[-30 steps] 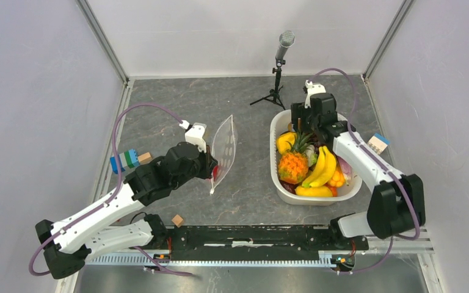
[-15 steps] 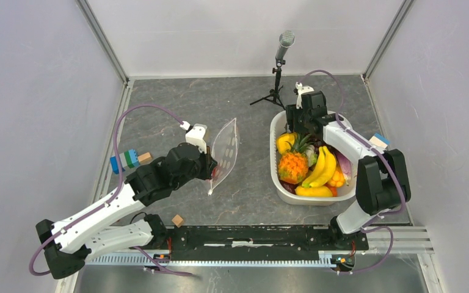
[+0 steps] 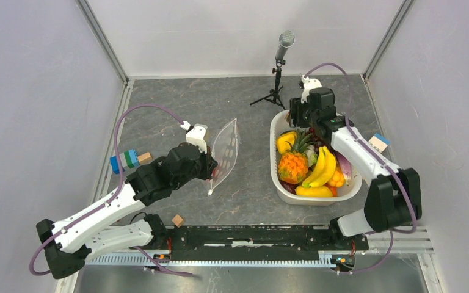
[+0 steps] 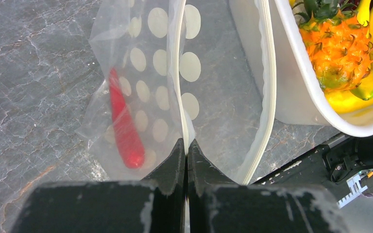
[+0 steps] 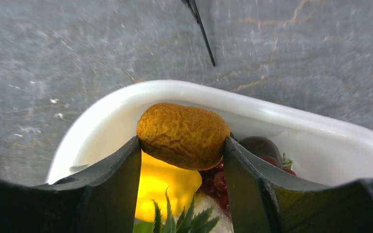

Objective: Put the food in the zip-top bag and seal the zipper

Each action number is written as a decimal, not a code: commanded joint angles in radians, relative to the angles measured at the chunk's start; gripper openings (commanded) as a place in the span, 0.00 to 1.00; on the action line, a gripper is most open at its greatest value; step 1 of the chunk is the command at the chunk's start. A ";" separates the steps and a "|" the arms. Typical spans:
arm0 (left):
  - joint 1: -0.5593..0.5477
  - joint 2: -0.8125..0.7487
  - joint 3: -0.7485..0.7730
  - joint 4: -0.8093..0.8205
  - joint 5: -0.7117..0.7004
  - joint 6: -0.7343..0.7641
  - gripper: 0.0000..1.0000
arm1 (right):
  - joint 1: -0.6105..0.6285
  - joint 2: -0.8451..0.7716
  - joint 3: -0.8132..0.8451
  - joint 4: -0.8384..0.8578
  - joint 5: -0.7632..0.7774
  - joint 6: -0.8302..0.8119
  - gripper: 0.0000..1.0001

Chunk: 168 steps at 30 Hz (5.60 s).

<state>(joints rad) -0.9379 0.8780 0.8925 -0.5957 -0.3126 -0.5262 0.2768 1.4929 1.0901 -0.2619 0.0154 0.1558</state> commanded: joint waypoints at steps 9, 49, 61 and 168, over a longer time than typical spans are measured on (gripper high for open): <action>0.004 0.012 0.000 0.052 0.003 0.009 0.05 | 0.017 -0.349 -0.137 0.220 -0.289 0.032 0.45; 0.004 0.032 0.037 0.062 0.066 0.006 0.04 | 0.713 -0.268 -0.057 0.167 0.049 -0.238 0.80; 0.004 -0.027 0.028 0.054 -0.028 -0.003 0.06 | 0.709 -0.523 -0.185 0.308 0.352 -0.191 0.85; 0.005 0.217 0.005 0.243 -0.053 -0.152 0.02 | 0.297 -0.642 -0.370 0.265 -0.243 0.349 0.06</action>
<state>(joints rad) -0.9371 1.0996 0.8795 -0.4156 -0.3389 -0.6266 0.4873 0.8188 0.6926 0.0532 -0.4057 0.5114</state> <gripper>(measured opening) 0.040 0.204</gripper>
